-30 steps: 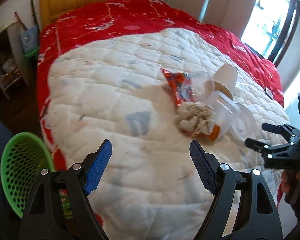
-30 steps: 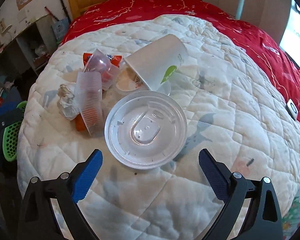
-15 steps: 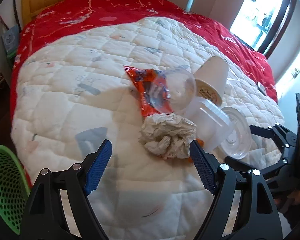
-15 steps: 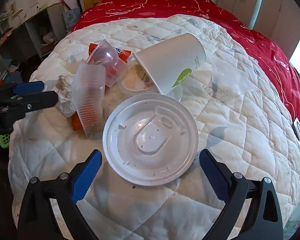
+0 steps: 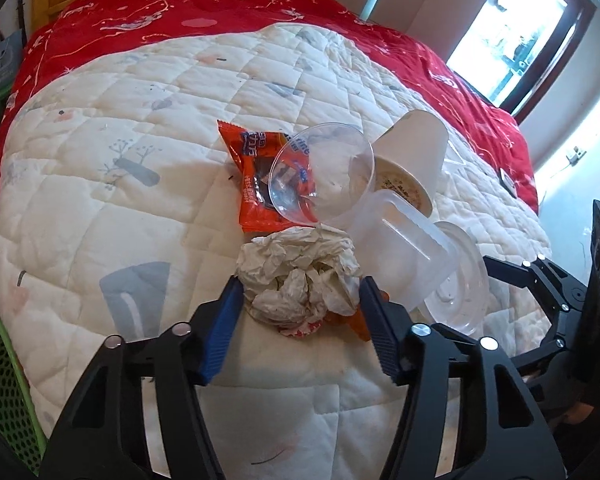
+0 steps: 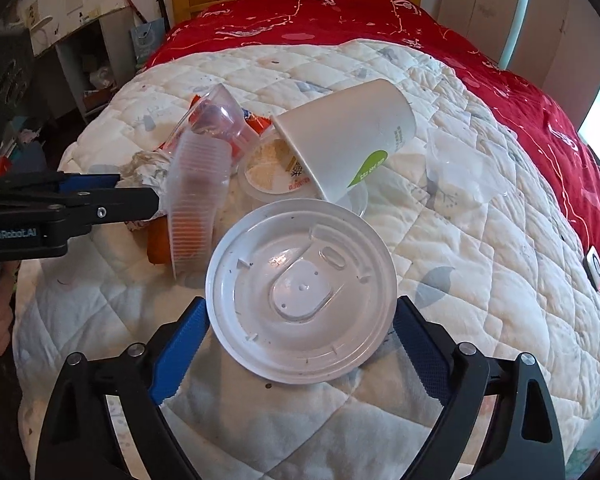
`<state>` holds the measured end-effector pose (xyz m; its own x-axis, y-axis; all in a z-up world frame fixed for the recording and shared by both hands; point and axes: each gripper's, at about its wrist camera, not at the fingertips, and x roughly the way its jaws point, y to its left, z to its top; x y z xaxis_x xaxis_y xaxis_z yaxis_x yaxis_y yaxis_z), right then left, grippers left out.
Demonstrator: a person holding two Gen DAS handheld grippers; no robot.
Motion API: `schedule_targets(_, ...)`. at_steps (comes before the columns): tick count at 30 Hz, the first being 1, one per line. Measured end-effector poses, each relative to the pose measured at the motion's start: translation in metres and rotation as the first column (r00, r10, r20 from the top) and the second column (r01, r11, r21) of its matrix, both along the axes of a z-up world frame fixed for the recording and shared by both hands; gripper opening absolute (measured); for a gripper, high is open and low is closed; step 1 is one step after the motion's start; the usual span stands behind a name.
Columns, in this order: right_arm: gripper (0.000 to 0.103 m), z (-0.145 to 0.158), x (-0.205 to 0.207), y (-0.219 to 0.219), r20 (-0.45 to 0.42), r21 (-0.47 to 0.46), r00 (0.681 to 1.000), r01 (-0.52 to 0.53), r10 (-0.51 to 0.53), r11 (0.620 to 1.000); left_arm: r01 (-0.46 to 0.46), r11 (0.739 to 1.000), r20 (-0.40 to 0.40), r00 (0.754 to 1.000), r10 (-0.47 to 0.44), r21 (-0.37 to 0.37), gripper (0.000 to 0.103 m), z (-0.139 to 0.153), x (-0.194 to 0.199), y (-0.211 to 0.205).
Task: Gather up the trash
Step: 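Grasp the crumpled tissue with the left tool while the right tool grasps the clear lid, then carry the tissue and lid to the wastebasket and release the tissue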
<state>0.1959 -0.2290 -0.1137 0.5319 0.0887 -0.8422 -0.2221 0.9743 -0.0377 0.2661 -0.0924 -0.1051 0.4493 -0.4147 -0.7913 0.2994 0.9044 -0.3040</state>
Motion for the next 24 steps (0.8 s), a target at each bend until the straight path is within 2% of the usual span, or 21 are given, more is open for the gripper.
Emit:
schedule_targets(6,0.088,0.006,-0.007,-0.002,0.004,0.037,1.000,0.021,-0.021,0.999,0.004,1.000,0.023,1.000,-0.004,-0.001,0.042,0.007,-0.009,0.005)
schedule_targets(15,0.088,0.034,-0.038,0.014,0.033,0.092,0.999,0.022,-0.025,0.996,-0.023,1.000,0.077,0.997,0.024,-0.019,0.040,0.033,-0.040,0.034)
schedule_targets(24,0.088,0.066,-0.074,0.057,0.068,0.151,0.997,-0.048,0.038,0.987,-0.134,0.991,0.147,0.980,0.132,0.003,0.040,0.060,-0.082,0.105)
